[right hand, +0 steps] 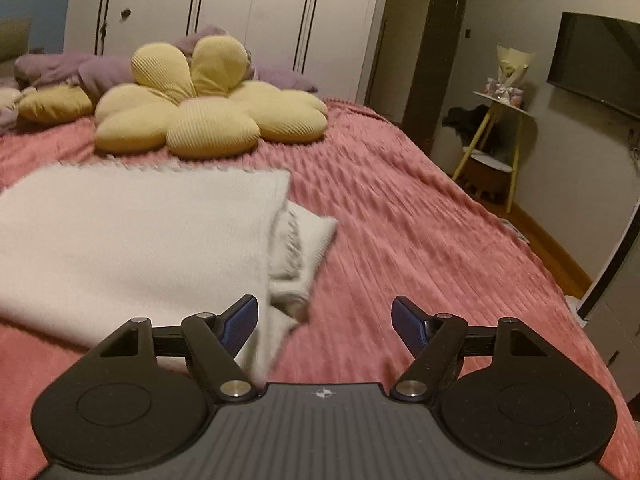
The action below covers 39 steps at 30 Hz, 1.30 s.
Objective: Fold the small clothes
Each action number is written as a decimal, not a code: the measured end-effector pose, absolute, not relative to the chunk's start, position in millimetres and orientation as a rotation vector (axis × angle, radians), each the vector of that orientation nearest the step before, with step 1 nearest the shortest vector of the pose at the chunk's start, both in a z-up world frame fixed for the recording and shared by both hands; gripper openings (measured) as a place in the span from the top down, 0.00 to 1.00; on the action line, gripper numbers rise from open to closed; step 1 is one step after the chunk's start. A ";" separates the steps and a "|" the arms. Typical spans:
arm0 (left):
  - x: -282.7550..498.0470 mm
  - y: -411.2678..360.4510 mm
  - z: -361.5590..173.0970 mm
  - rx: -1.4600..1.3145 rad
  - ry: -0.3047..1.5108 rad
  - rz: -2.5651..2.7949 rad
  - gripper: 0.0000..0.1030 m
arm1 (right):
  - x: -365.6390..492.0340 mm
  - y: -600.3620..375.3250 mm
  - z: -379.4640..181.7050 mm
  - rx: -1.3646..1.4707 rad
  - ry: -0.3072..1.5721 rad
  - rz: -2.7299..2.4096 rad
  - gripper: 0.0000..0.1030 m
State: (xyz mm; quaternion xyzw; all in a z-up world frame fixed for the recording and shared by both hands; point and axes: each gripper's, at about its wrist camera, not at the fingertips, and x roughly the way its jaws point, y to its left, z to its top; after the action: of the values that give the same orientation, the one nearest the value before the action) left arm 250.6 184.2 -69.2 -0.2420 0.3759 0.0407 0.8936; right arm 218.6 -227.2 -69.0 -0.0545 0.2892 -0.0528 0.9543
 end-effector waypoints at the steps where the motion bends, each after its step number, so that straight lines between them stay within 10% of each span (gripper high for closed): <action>1: 257.1 184.9 -72.3 -0.536 0.799 0.049 0.05 | 220.1 -222.9 -66.2 -0.099 0.589 -0.087 0.30; 8: 296.1 190.7 -92.6 -0.613 0.873 0.009 0.17 | 220.1 -182.1 -66.0 -0.104 0.606 0.064 0.55; 17: 308.4 220.8 -103.0 -0.821 0.876 -0.029 0.73 | 226.1 -141.4 -78.7 -0.139 0.634 0.166 0.57; 24: 315.6 215.3 -110.4 -0.806 0.893 -0.048 0.64 | 226.1 -121.3 -83.3 -0.177 0.636 0.217 0.57; 39: 317.9 213.1 -78.1 -0.802 0.855 -0.087 0.82 | 212.5 -103.3 -83.8 -0.197 0.620 0.274 0.57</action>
State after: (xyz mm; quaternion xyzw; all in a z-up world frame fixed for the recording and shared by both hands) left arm 317.9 213.1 -78.1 -0.3783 0.4032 -0.0409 0.8323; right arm 212.5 -103.3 -83.8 -0.0966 0.3037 0.1344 0.9383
